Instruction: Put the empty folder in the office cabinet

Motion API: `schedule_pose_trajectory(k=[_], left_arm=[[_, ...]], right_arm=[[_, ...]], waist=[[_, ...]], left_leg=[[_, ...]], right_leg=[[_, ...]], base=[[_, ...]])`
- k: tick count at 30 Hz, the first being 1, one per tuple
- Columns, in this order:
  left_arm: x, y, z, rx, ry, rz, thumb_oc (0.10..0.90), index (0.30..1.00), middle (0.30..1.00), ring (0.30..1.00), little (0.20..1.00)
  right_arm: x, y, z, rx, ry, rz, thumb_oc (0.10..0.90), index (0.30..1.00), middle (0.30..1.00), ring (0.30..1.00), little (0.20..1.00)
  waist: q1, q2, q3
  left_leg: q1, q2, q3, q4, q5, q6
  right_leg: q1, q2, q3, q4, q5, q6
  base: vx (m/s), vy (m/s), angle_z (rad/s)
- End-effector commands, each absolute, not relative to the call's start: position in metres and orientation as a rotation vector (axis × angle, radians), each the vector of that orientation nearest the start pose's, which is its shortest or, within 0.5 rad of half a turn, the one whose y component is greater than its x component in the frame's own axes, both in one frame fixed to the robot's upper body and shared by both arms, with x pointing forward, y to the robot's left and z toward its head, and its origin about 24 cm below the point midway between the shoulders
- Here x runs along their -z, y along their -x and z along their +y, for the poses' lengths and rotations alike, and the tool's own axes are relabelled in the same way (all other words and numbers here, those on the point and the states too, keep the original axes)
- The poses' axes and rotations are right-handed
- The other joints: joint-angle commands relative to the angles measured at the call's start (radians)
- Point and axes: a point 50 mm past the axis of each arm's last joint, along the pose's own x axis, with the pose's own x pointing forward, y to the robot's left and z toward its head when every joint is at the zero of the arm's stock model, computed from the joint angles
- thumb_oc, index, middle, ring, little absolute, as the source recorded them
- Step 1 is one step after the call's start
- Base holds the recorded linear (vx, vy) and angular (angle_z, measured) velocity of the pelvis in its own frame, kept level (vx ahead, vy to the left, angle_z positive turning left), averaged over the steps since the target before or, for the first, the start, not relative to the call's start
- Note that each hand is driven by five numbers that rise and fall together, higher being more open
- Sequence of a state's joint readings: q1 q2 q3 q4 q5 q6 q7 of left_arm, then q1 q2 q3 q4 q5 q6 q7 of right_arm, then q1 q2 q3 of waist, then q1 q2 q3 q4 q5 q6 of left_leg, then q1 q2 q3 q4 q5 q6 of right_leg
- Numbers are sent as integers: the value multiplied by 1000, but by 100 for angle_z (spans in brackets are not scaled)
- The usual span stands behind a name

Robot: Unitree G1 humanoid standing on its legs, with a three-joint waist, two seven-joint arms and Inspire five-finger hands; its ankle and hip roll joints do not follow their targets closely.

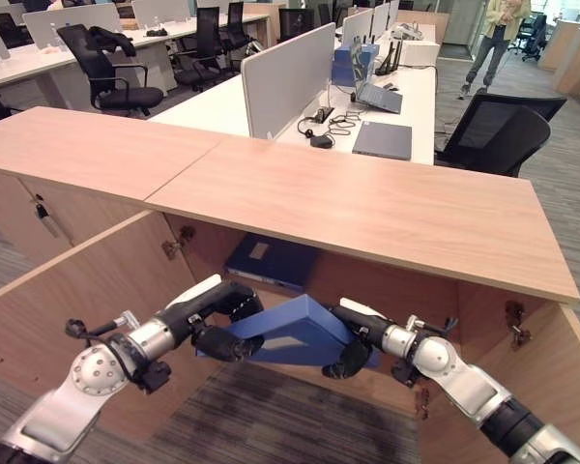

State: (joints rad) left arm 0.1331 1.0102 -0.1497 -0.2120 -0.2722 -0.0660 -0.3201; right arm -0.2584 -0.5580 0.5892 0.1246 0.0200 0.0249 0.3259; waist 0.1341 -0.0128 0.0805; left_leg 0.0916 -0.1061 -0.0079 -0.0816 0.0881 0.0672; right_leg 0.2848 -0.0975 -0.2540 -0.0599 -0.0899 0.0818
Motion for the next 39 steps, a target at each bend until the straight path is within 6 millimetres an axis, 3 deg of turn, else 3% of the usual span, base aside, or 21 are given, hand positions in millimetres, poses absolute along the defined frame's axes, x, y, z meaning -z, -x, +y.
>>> schedule_pose_trajectory(k=[1,2,4,17,22,23,24,25,26,28,29,30,31,33,34,35,39], left_arm=[[-182,-225,178,791,-478,-438,400,300,300,300,300],[-182,-226,175,802,-456,-443,400,300,300,300,300],[-181,-226,173,807,-439,-444,400,300,300,300,300],[-165,-227,182,783,-364,-348,400,300,300,300,300],[-154,-224,192,750,-371,-284,400,300,300,300,300],[-148,-223,197,723,-374,-258,577,566,566,566,566],[-143,-221,206,659,-386,-239,800,900,900,900,900],[-143,-221,206,657,-386,-238,800,900,900,900,900],[-129,-217,224,513,-379,-197,800,900,900,900,900],[-124,-217,232,448,-370,-186,800,900,900,900,900],[-98,-221,239,322,-287,-122,800,900,900,900,900],[-98,-221,239,322,-287,-122,800,900,900,900,900],[-82,-212,256,152,-250,-74,800,900,900,900,900],[-71,-206,272,41,-241,-27,800,900,900,900,900],[-70,-205,272,40,-241,-27,800,900,900,900,900],[-62,-196,284,-58,-220,2,800,900,900,900,900],[-48,-183,295,-188,-178,36,800,900,900,900,900]], right_arm=[[-73,-271,-68,-964,561,-145,449,373,373,373,373],[-71,-269,-66,-978,512,-131,400,300,300,300,300],[-69,-265,-65,-984,465,-123,400,300,300,300,300],[-3,-231,-89,-780,-25,220,400,300,300,300,300],[11,-215,-104,-765,-53,303,400,300,300,300,300],[14,-213,-108,-755,-43,318,400,300,300,300,300],[17,-210,-117,-732,-21,336,400,300,300,300,300],[18,-210,-116,-733,-21,337,400,300,300,300,300],[24,-204,-134,-699,74,365,400,300,300,300,300],[29,-198,-140,-702,139,386,400,300,300,300,300],[44,-207,-144,-660,307,436,400,300,300,300,300],[44,-207,-144,-660,307,436,400,300,300,300,300],[44,-219,-153,-617,451,432,400,300,300,300,300],[43,-220,-171,-579,558,451,400,300,300,300,300],[43,-220,-171,-579,560,451,400,300,300,300,300],[45,-217,-189,-542,655,489,400,300,300,300,300],[63,-200,-212,-468,666,621,400,300,300,300,300]], waist=[[-16,-2,-45],[-19,-3,-45],[-23,-3,-46],[-51,0,-41],[-54,-5,-40],[-54,-5,-41],[-51,-7,-40],[-53,-7,-41],[-49,-10,-37],[-53,-12,-38],[-48,-12,-35],[-48,-12,-36],[-35,-13,-37],[-34,-15,-38],[-35,-14,-38],[-35,-17,-37],[-36,-21,-36]], left_leg=[[115,48,0,-6,-177,-43],[117,47,0,-6,-177,-43],[117,48,1,-6,-177,-44],[115,49,13,-6,-177,-45],[113,49,18,-6,-179,-46],[113,49,18,-6,-179,-45],[112,49,19,-6,-179,-45],[112,49,19,-6,-180,-45],[115,49,18,-6,-182,-46],[109,48,17,-6,-179,-45],[108,48,11,-6,-180,-42],[107,48,11,-6,-180,-42],[103,47,6,-6,-180,-39],[99,47,6,-6,-180,-37],[99,47,6,-6,-181,-37],[98,46,6,-6,-182,-36],[96,46,2,-6,-183,-34]], right_leg=[[-70,-76,-35,36,85,52],[-69,-75,-33,35,85,52],[-68,-75,-33,35,84,51],[-78,-73,-23,38,88,53],[-83,-74,-22,40,89,54],[-84,-74,-22,40,89,55],[-84,-74,-23,39,90,55],[-84,-74,-23,39,90,55],[-81,-75,-23,40,87,55],[-87,-75,-23,40,89,55],[-86,-75,-25,40,88,52],[-86,-75,-25,40,88,52],[-86,-75,-29,39,85,49],[-89,-75,-29,38,84,47],[-89,-75,-29,39,84,47],[-90,-74,-30,39,81,46],[-93,-73,-30,39,79,44]], base=[[0,0,0],[0,0,0],[0,0,0],[0,0,0],[0,2,-4],[4,3,-5],[4,2,-4],[9,1,-4],[0,0,0],[0,0,-2],[0,0,0],[13,-2,5],[15,3,6],[0,0,0],[0,0,0],[15,-7,3],[0,0,0]])
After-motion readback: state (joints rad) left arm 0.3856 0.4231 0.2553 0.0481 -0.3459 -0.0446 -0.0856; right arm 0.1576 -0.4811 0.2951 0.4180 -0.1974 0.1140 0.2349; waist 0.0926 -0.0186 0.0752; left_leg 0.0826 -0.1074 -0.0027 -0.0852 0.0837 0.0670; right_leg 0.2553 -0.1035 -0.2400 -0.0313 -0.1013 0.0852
